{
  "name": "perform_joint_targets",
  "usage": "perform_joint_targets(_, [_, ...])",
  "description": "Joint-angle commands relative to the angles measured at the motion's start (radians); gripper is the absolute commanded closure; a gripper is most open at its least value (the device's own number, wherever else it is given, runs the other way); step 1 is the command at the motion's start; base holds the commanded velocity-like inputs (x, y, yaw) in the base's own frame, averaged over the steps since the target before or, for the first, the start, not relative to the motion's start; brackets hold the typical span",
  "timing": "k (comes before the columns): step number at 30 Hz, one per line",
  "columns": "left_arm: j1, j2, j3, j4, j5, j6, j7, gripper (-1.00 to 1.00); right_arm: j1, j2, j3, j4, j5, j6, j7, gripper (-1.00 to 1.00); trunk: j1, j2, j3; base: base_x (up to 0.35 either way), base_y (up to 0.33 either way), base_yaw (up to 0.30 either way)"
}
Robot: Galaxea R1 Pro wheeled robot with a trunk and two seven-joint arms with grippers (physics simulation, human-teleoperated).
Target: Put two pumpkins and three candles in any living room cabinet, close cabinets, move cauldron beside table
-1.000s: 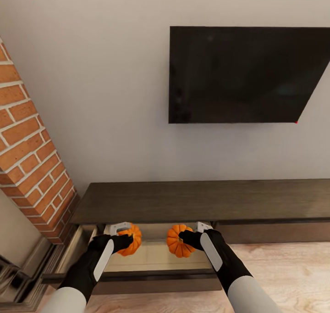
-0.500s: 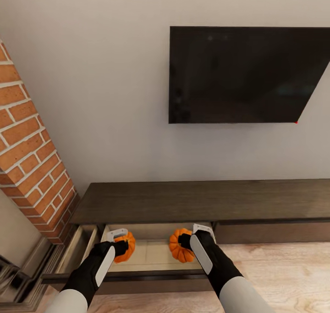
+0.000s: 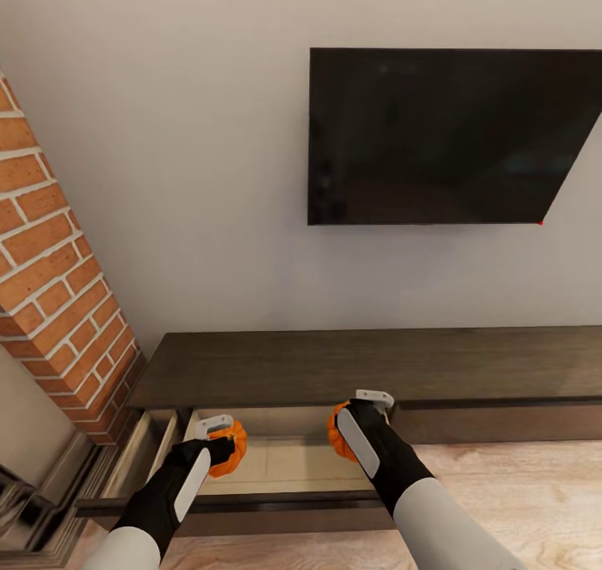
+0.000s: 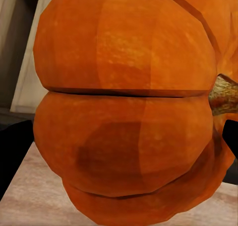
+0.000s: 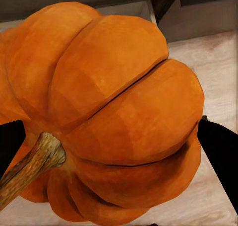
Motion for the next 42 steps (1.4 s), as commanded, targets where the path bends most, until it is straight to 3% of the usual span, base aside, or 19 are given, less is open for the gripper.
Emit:
perform_joint_targets(1, [0.0, 0.0, 0.0, -0.002, 0.01, 0.003, 0.01, 1.0, -0.001, 0.0, 0.002, 0.0, -0.006, 0.004, -0.008, 1.0, 0.0, -0.001, -0.001, 0.0, 0.0, 0.0])
perform_joint_targets(4, [0.0, -0.01, -0.001, -0.002, 0.011, 0.003, 0.01, 1.0, -0.002, 0.0, 0.002, 0.03, -0.006, 0.003, -0.009, 1.0, 0.0, -0.001, -0.001, 0.0, 0.0, 0.0])
perform_joint_targets(6, [-0.001, -0.045, -0.003, -0.002, 0.007, 0.005, 0.011, 1.0, -0.002, 0.0, 0.003, 0.053, -0.005, -0.001, -0.009, 1.0, 0.0, -0.001, -0.001, 0.0, 0.0, 0.0])
perform_joint_targets(9, [-0.002, -0.068, -0.003, -0.001, 0.005, 0.005, 0.015, 1.0, -0.002, 0.0, 0.009, 0.059, -0.004, -0.005, -0.008, 1.0, 0.0, -0.001, -0.001, 0.0, 0.0, 0.0])
perform_joint_targets(11, [-0.003, -0.09, -0.004, -0.004, 0.005, 0.004, 0.041, 1.0, -0.002, 0.0, 0.02, 0.063, -0.004, -0.008, -0.008, 1.0, 0.0, -0.001, -0.001, 0.0, 0.0, 0.0])
perform_joint_targets(15, [-0.003, -0.105, -0.004, -0.004, 0.006, -0.018, 0.095, 1.0, -0.002, 0.0, 0.028, 0.064, -0.003, -0.035, -0.006, 1.0, 0.0, -0.001, -0.001, 0.0, 0.0, 0.0])
perform_joint_targets(22, [-0.003, -0.106, -0.007, -0.003, 0.009, -0.059, 0.105, 1.0, -0.002, 0.0, 0.044, 0.083, -0.003, -0.049, 0.025, 1.0, 0.0, -0.001, -0.001, 0.0, 0.0, 0.0])
perform_joint_targets(26, [-0.003, -0.106, -0.046, -0.003, 0.01, -0.07, 0.105, 1.0, -0.002, 0.0, 0.045, 0.084, -0.003, -0.058, 0.071, 1.0, 0.0, -0.001, -0.001, 0.0, 0.066, 0.0])
perform_joint_targets(42, [-0.003, -0.106, -0.06, -0.008, 0.01, -0.074, 0.105, 1.0, -0.002, 0.0, 0.046, 0.085, -0.003, -0.067, 0.079, 1.0, 0.0, -0.001, -0.001, 0.0, 0.062, 0.0])
